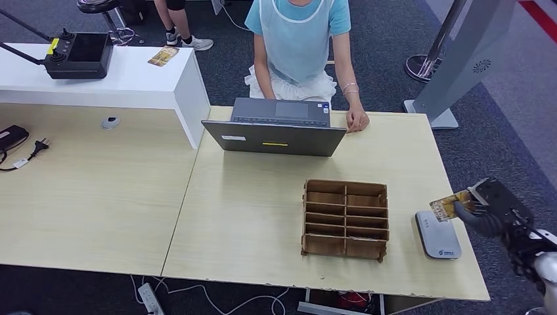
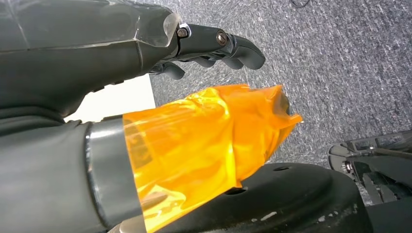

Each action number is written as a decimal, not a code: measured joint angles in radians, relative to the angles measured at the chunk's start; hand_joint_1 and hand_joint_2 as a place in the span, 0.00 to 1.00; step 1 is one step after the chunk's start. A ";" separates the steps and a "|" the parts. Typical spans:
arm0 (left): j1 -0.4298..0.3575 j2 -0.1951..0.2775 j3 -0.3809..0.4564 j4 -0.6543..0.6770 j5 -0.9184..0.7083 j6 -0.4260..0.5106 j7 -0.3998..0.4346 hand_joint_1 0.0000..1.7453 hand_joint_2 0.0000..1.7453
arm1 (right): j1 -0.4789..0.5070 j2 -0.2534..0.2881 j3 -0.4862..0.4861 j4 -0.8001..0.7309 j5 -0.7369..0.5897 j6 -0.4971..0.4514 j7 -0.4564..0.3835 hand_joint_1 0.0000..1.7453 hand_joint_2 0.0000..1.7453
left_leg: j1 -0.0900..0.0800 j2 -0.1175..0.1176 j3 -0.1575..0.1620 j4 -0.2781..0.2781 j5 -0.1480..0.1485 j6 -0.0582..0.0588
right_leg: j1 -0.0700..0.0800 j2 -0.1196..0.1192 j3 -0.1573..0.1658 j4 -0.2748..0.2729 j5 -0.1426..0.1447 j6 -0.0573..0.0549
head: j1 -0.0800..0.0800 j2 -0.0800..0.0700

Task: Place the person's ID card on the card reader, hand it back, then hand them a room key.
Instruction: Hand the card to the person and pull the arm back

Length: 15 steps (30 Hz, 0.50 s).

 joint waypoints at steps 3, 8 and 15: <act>0.000 0.000 0.000 0.000 0.001 0.000 -0.001 0.00 0.00 | -0.026 -0.009 0.003 -0.018 -0.005 0.005 -0.004 1.00 1.00 | 0.000 0.000 0.000 0.000 0.000 0.000 | 0.000 0.000 0.000 0.000 0.000 0.000 | 0.000 0.000; 0.000 0.000 0.001 0.000 0.004 0.000 -0.004 0.00 0.00 | -0.094 -0.021 0.015 -0.043 -0.009 0.014 -0.004 1.00 1.00 | 0.000 0.000 0.000 0.000 0.000 0.000 | 0.000 0.000 0.000 0.000 0.000 0.000 | 0.000 0.000; 0.000 -0.002 0.008 0.000 0.014 0.000 -0.009 0.00 0.00 | -0.208 -0.021 0.055 -0.047 0.006 0.004 -0.017 1.00 1.00 | 0.000 0.000 0.000 0.000 0.000 0.000 | 0.000 0.000 0.000 0.000 0.000 0.000 | 0.000 0.000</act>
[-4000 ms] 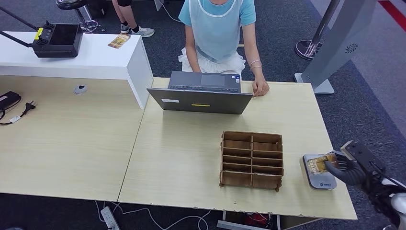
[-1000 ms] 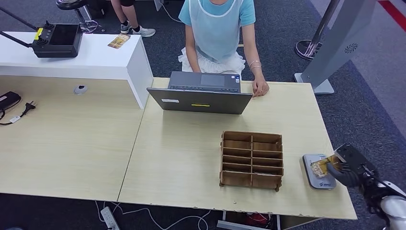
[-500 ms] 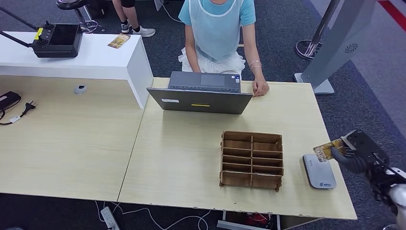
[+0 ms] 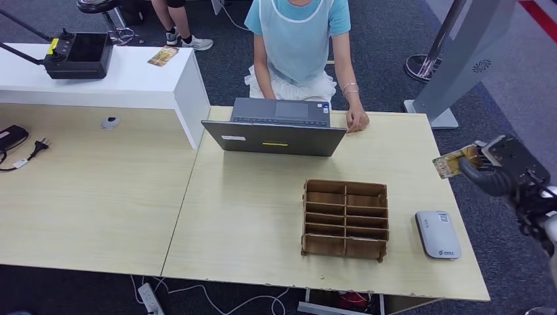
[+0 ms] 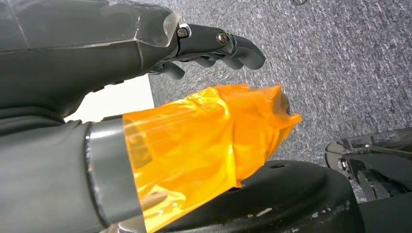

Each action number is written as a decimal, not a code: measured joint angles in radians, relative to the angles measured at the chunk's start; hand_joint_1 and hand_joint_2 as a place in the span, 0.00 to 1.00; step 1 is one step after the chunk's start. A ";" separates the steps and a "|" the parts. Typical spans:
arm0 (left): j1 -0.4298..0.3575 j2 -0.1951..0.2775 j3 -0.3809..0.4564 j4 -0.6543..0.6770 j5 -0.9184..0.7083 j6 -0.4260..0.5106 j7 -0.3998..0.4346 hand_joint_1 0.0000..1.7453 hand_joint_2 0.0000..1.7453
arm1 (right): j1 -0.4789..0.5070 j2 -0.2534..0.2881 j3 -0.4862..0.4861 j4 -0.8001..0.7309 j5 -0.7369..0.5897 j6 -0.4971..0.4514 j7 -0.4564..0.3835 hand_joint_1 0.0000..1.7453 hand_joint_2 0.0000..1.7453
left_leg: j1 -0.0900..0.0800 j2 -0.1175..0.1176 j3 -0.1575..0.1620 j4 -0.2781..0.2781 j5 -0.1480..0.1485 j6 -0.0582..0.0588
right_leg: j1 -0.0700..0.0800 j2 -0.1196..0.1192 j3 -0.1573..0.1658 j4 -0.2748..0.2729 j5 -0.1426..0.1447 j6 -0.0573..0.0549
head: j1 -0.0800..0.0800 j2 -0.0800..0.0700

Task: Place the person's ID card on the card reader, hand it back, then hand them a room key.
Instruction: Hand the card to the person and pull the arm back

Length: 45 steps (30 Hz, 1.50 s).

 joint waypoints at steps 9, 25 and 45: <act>-0.002 -0.001 0.002 0.000 -0.002 -0.002 -0.001 0.00 0.00 | -0.176 0.018 0.106 0.019 0.147 -0.078 0.010 1.00 1.00 | 0.000 0.000 0.000 0.000 0.000 0.000 | 0.000 0.000 0.000 0.000 0.000 0.000 | 0.000 0.000; -0.005 -0.002 0.000 0.000 -0.022 -0.017 0.001 0.00 0.00 | -0.538 0.132 0.322 0.200 0.396 -0.161 0.053 1.00 1.00 | 0.000 0.000 0.000 0.000 0.001 -0.001 | 0.000 0.000 0.000 0.001 0.000 0.000 | 0.000 0.000; -0.008 -0.002 -0.031 0.000 -0.041 -0.029 0.000 0.00 0.00 | -0.762 0.349 0.484 0.478 0.752 -0.275 0.097 1.00 1.00 | 0.000 0.000 0.000 0.000 0.002 -0.001 | 0.000 0.000 0.000 0.001 0.000 0.000 | 0.000 0.000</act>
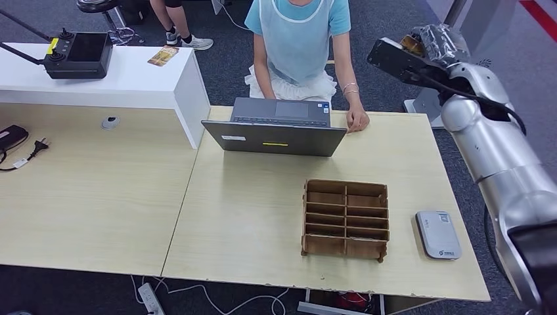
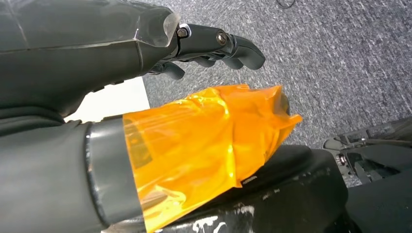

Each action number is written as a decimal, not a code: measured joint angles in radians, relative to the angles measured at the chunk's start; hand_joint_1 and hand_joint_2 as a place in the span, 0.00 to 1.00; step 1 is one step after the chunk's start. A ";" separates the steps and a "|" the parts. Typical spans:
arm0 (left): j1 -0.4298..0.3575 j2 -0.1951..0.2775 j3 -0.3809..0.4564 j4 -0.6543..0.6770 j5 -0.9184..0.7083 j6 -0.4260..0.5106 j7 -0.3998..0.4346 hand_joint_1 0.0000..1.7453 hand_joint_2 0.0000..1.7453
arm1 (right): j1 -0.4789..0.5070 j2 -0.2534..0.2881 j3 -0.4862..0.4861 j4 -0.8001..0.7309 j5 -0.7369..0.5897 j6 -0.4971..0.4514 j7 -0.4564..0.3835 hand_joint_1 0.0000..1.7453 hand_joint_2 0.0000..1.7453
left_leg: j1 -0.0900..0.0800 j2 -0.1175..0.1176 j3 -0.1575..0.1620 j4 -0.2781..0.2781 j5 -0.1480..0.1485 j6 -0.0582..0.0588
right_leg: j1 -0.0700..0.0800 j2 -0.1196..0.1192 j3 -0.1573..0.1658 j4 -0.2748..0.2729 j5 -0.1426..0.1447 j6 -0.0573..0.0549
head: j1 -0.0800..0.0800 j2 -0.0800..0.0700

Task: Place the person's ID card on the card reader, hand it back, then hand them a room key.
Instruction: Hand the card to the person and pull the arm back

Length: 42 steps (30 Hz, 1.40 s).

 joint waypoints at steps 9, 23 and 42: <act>-0.001 0.000 -0.021 0.000 -0.015 -0.008 0.006 0.00 0.00 | -0.044 0.055 0.041 0.152 0.090 -0.030 0.018 1.00 1.00 | 0.000 0.000 0.000 0.000 0.000 0.000 | 0.000 0.000 0.000 0.000 0.000 0.000 | 0.000 0.000; -0.009 0.000 -0.039 0.000 -0.021 -0.014 0.010 0.00 0.00 | -0.053 0.113 0.063 0.252 0.148 -0.060 0.011 1.00 1.00 | 0.000 0.000 0.000 0.000 0.000 0.000 | 0.000 0.000 0.000 0.000 0.000 0.000 | 0.000 0.000; -0.009 0.000 -0.045 0.000 -0.016 -0.015 0.010 0.00 0.00 | -0.053 0.135 0.064 0.271 0.209 -0.084 -0.001 1.00 1.00 | 0.000 0.000 0.000 0.000 0.000 0.000 | 0.000 0.000 0.000 0.000 0.000 0.000 | 0.000 0.000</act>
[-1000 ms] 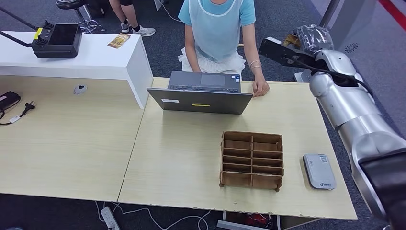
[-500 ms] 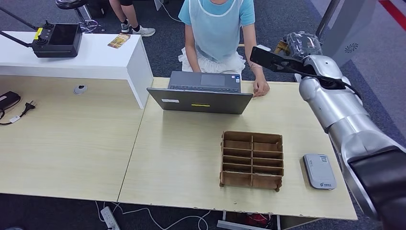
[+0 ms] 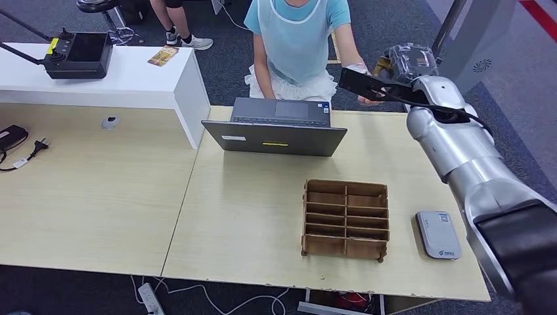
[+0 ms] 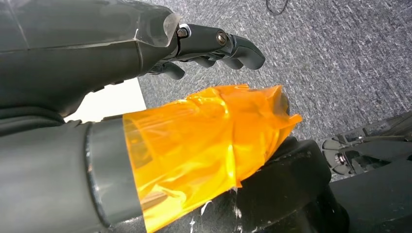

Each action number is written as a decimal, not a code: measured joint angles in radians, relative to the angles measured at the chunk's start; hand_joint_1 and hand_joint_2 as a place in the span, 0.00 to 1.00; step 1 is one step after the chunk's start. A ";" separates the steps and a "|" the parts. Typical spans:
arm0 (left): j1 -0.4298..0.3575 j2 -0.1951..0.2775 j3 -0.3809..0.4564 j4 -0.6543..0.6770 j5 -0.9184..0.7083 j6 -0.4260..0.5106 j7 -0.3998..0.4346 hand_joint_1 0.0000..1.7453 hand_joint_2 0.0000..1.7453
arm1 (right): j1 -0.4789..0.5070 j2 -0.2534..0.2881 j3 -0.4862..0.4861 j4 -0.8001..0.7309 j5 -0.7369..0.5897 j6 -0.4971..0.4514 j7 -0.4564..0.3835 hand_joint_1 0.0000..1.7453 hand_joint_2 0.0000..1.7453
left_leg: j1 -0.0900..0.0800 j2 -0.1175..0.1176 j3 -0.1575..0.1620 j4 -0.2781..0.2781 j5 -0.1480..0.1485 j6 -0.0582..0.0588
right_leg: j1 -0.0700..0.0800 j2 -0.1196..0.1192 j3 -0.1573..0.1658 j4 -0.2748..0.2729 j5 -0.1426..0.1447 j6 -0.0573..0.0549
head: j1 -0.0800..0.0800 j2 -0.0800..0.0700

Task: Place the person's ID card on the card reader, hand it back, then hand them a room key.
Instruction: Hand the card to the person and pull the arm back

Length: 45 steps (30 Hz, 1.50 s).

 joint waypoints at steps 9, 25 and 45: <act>0.000 -0.001 0.000 0.000 0.006 0.000 -0.002 0.00 0.00 | 0.000 0.000 0.000 0.007 0.003 -0.007 0.000 1.00 1.00 | 0.000 0.000 0.000 0.000 0.000 0.000 | 0.000 0.000 0.000 0.000 0.000 0.000 | 0.000 0.000; 0.001 -0.004 0.000 0.000 0.008 0.001 -0.006 0.00 0.00 | 0.014 0.000 -0.030 0.008 -0.016 -0.040 -0.005 0.00 1.00 | 0.000 0.000 0.000 0.000 0.000 0.000 | 0.000 0.000 0.000 0.000 0.000 0.000 | 0.000 0.000; 0.014 -0.004 0.001 0.000 0.032 0.016 -0.008 0.00 0.00 | 0.234 0.006 -0.331 -0.350 -0.520 0.032 -0.106 0.00 1.00 | 0.000 0.000 0.000 0.000 0.000 0.000 | 0.000 0.000 0.000 0.000 0.000 0.000 | 0.000 0.000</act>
